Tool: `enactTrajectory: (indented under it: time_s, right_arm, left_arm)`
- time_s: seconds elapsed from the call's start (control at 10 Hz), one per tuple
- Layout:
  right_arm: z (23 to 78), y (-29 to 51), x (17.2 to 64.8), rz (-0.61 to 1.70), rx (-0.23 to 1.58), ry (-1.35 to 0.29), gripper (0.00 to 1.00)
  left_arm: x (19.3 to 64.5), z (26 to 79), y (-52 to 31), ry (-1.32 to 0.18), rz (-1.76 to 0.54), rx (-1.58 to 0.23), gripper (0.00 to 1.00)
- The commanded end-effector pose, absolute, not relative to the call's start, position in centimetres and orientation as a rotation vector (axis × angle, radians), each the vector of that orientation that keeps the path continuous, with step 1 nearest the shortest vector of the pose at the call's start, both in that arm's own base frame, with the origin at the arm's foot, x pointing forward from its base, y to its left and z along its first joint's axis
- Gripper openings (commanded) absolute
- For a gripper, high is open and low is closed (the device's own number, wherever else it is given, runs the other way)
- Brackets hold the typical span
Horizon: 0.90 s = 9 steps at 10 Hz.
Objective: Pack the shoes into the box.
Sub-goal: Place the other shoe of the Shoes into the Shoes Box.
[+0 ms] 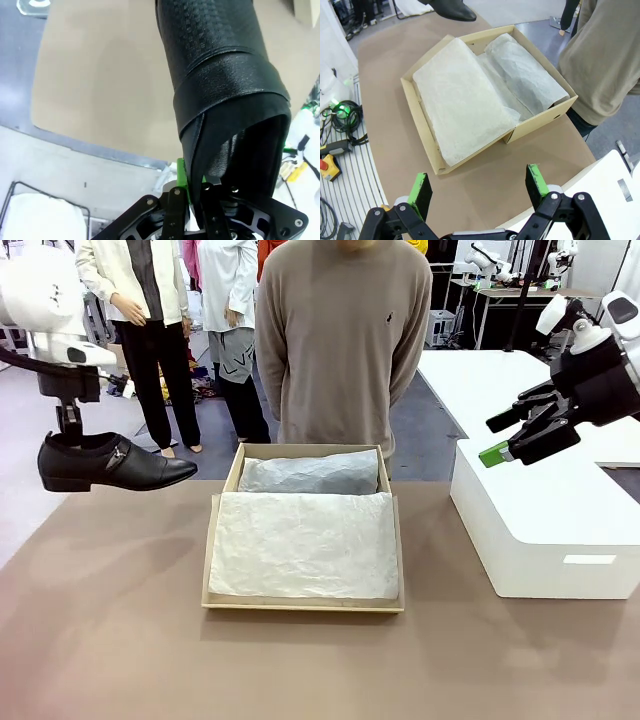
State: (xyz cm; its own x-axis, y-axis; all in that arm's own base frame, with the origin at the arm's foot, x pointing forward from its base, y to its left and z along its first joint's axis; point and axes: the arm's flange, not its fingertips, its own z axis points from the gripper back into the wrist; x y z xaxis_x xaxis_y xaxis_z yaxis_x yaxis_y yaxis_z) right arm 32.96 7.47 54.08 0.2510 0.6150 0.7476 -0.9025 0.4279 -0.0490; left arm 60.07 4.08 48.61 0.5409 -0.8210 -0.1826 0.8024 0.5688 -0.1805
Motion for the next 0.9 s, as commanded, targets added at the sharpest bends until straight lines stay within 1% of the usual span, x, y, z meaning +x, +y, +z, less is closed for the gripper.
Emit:
enactTrajectory:
  time_s: [0.0,0.1,0.2,0.7,0.8]
  right_arm:
    - [54.1,7.4,33.4,1.100,0.458,-0.802,1.00]
    - [54.1,7.4,33.4,1.100,0.458,-0.802,1.00]
    - [54.1,7.4,33.4,1.100,0.458,-0.802,1.00]
    - [54.1,7.4,33.4,1.100,0.458,-0.802,1.00]
    - [54.1,7.4,33.4,1.100,0.458,-0.802,1.00]
  left_arm:
    - [60.0,50.3,3.4,0.228,-0.956,-0.098,0.00]
    - [59.8,50.5,3.3,0.237,-1.008,-0.065,0.00]
    - [60.0,49.4,3.8,0.249,-0.960,-0.084,0.00]
    - [60.2,48.9,3.6,0.255,-0.966,-0.088,0.00]
    - [59.7,50.0,3.0,0.271,-0.848,-0.089,0.00]
